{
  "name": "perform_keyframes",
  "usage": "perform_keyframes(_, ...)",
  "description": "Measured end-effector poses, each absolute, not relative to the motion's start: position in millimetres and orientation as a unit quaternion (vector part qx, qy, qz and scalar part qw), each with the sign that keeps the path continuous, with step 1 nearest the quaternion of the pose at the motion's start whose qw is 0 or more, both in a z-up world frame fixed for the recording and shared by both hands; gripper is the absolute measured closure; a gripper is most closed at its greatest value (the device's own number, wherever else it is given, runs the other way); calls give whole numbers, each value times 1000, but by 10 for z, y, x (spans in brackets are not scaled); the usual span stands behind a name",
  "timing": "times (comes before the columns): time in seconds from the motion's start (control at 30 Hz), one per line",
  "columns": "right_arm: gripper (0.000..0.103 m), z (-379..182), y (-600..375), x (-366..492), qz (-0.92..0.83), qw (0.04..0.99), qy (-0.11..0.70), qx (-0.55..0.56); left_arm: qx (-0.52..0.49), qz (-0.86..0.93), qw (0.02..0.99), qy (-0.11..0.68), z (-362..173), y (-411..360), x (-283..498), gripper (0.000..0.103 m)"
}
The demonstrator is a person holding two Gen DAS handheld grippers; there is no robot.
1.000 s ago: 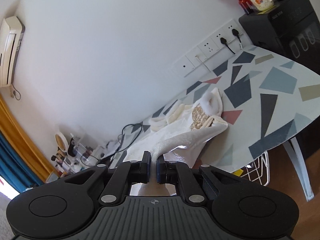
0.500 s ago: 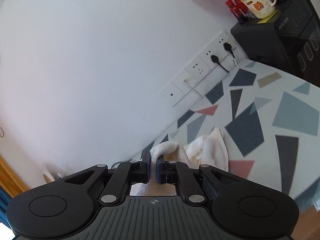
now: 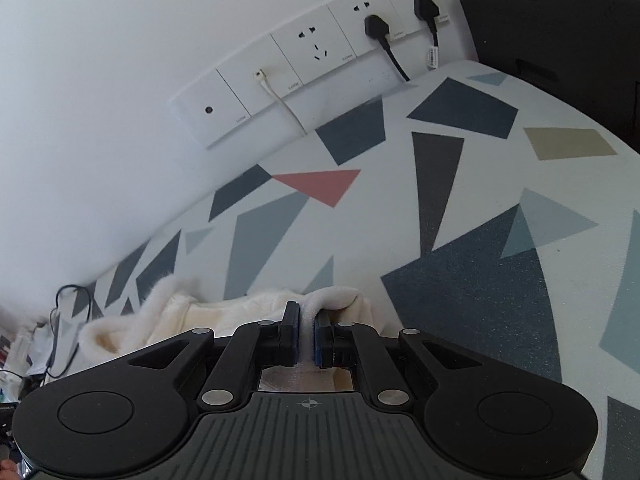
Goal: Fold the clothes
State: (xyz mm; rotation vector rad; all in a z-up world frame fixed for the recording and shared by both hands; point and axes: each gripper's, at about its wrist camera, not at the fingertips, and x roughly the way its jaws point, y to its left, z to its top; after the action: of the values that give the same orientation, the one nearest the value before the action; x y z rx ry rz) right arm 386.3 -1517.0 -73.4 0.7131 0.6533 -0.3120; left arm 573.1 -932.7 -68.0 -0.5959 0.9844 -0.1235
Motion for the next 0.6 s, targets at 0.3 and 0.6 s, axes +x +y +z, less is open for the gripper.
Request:
perform_keyframes(0.3, 3, -145, -15120, 3628, -149, 881, 265, 362, -197, 10, 901, 386, 155, -9512, 5409, 12)
perform_keyframes(0.6, 2, 586, -14659, 3061, -191, 922, 184, 283, 129, 55, 989, 47, 971, -9957, 4426, 1)
